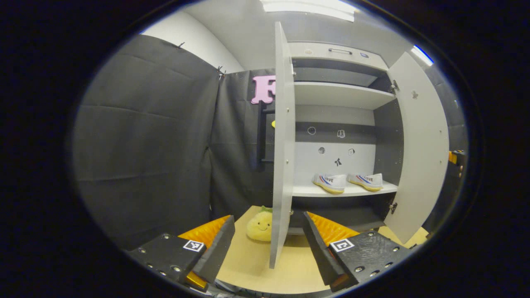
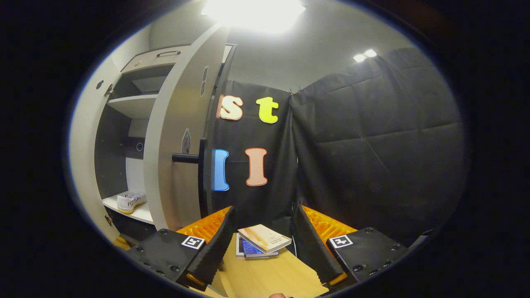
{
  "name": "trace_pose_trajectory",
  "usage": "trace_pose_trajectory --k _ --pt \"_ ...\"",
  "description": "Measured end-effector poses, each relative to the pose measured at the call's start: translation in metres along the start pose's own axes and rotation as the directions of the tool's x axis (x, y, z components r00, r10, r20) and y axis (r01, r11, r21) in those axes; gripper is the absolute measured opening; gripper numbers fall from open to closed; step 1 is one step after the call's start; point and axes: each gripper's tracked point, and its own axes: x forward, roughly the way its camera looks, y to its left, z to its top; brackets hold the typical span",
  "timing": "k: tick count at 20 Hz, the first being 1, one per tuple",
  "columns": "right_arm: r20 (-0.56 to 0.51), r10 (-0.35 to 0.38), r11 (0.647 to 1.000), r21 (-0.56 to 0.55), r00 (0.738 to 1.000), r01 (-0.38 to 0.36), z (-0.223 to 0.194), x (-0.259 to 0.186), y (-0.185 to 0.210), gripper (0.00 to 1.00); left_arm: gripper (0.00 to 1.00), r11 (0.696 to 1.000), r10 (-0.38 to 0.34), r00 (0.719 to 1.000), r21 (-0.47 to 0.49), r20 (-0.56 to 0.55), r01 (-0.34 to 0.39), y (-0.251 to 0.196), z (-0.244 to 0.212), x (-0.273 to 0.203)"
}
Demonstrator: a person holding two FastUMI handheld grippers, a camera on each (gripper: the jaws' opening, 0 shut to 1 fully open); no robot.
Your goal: Grab one shoe with the right hand and put it into the shoe cabinet, grab the other shoe with the left hand and put it into the shoe cabinet; then close the right door with the right hand and the left door with the left hand.
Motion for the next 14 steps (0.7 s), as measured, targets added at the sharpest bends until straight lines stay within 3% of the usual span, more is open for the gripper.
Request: trace_pose_trajectory --k 3,8,11,14 --pt "0.005 0.073 0.997 0.01 0.997 -0.073 0.005 -0.01 0.025 0.93 0.93 1.0 0.0 1.0 0.0 0.004 0.0 0.0 0.001 -0.001" --pt "0.005 0.183 0.983 0.032 0.983 -0.183 0.005 -0.016 0.071 0.93 0.98 1.0 0.012 1.0 -0.007 -0.001 -0.012 0.008 -0.003 -0.003" --pt "0.001 0.221 0.974 0.053 0.975 -0.22 0.003 -0.018 0.088 0.93 0.98 0.999 0.031 1.0 -0.017 -0.005 -0.031 0.016 -0.006 -0.005" --pt "0.001 0.236 0.969 0.072 0.972 -0.235 0.004 -0.015 0.098 0.93 0.89 0.999 0.051 0.999 -0.01 -0.002 -0.051 0.017 -0.006 -0.005"
